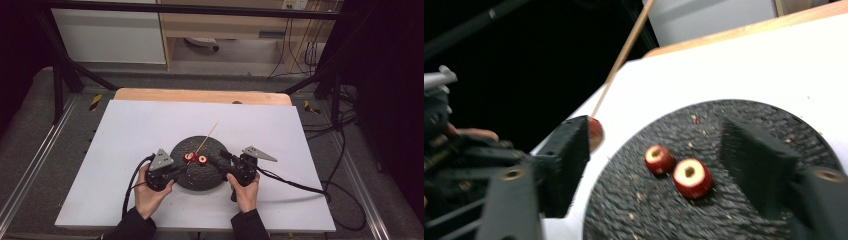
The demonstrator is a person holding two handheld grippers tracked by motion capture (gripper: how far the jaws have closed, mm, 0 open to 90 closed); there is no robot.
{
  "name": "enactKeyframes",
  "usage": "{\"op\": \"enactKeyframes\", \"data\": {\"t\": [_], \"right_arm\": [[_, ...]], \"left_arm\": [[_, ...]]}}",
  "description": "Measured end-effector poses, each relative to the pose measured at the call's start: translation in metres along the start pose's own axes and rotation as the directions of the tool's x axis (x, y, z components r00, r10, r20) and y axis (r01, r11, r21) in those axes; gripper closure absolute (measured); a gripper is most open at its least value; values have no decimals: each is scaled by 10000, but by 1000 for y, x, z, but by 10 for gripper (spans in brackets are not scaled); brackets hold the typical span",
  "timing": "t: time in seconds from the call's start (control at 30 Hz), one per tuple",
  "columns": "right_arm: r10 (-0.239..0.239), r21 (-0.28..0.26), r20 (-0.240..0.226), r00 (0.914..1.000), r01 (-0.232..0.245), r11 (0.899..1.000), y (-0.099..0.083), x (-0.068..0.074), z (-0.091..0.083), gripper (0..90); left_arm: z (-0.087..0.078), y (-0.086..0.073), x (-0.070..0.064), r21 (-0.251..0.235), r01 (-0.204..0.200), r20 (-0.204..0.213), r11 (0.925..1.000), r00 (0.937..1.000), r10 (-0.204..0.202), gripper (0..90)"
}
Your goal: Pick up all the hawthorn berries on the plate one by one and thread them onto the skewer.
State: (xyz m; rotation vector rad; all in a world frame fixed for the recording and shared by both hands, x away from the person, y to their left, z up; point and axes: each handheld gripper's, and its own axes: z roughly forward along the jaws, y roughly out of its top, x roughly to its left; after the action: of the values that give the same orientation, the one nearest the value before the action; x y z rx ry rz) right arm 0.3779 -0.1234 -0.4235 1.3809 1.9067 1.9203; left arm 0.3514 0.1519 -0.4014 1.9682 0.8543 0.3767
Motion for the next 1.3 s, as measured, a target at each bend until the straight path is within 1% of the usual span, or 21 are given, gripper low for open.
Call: {"op": "enactKeyframes", "data": {"t": [0.03, 0.07, 0.1, 0.17, 0.23, 0.33, 0.4, 0.43, 0.47, 0.6, 0.67, 0.7, 0.73, 0.77, 0.87, 0.93, 1.1, 1.17, 1.2, 1.23, 1.3], "right_arm": [[-102, 159, 66, 9999, 101, 9998, 0, -1, 0, 248], [-245, 561, 142, 9996, 237, 9981, 1, -2, 0, 194], [-245, 561, 142, 9996, 237, 9981, 1, -2, 0, 194], [-497, 907, 168, 9986, 479, 9947, 1, -4, 0, 156], [-730, 1337, 231, 9971, 693, 9886, 2, -6, 0, 105], [-1093, 1851, 347, 9934, 1011, 9775, 4, -9, 0, 65], [-1187, 2142, 332, 9924, 1090, 9707, 6, -10, -1, 54], [-1324, 2272, 299, 9907, 1222, 9661, 7, -11, -1, 49], [-1334, 2416, 321, 9905, 1218, 9627, 8, -11, -2, 42], [-1535, 2841, 379, 9874, 1366, 9490, 12, -13, -2, 31], [-1602, 2980, 388, 9863, 1416, 9440, 13, -15, -2, 31], [-1552, 3048, 412, 9870, 1355, 9427, 14, -15, -2, 32], [-1625, 3109, 438, 9857, 1411, 9399, 15, -15, -1, 32], [-1731, 3193, 446, 9839, 1502, 9357, 16, -15, 0, 31], [-2001, 3580, 529, 9783, 1685, 9184, 18, -12, 4, 28], [-2164, 3788, 457, 9752, 1835, 9071, 19, -10, 8, 29], [-2431, 4147, 337, 9694, 2078, 8859, 22, -6, 18, 35], [-2586, 4325, 325, 9654, 2197, 8745, 22, -5, 22, 36], [-2585, 4423, 340, 9654, 2174, 8701, 23, -4, 24, 36], [-2685, 4532, 296, 9628, 2265, 8622, 23, -3, 26, 36], [-2806, 4704, 254, 9595, 2362, 8503, 24, -3, 30, 38]], "left_arm": [[-2, -2, 2, 23, -5, -13, 10000, 10000, 5, 887], [-5, -4, 3, 43, -8, 0, 10000, 10000, 8, 887], [-7, -6, 4, 68, -21, -11, 10000, 10000, 21, 887], [-12, -10, 7, 157, -85, 10, 9998, 10000, 85, 887], [-17, -15, 10, 246, -91, 2, 9997, 10000, 91, 887], [-25, -23, 16, 304, -76, -12, 9995, 10000, 76, 887], [-31, -29, 19, 372, -63, -28, 9993, 10000, 64, 886], [-33, -32, 21, 382, -56, -53, 9993, 10000, 59, 886], [-36, -34, 23, 391, -52, -95, 9992, 9999, 56, 887], [-44, -45, 28, 402, -12, -50, 9992, 10000, 14, 886], [-46, -50, 30, 462, 24, -7, 9989, 10000, -24, 886], [-47, -52, 30, 498, 15, 2, 9988, 10000, -15, 886], [-48, -54, 31, 501, 34, -10, 9987, 10000, -34, 886], [-48, -56, 32, 525, 8, -6, 9986, 10000, -8, 886], [-49, -61, 34, 564, 76, 54, 9984, 10000, -79, 886], [-48, -63, 35, 603, 112, 53, 9981, 9999, -116, 886], [-49, -67, 38, 686, 177, 69, 9975, 9998, -182, 886], [-50, -69, 40, 688, 265, 85, 9973, 9996, -272, 885], [-50, -70, 41, 718, 255, 100, 9971, 9996, -263, 885], [-50, -70, 41, 723, 285, 90, 9970, 9995, -293, 885], [-51, -71, 42, 735, 264, 98, 9969, 9996, -272, 886]]}}
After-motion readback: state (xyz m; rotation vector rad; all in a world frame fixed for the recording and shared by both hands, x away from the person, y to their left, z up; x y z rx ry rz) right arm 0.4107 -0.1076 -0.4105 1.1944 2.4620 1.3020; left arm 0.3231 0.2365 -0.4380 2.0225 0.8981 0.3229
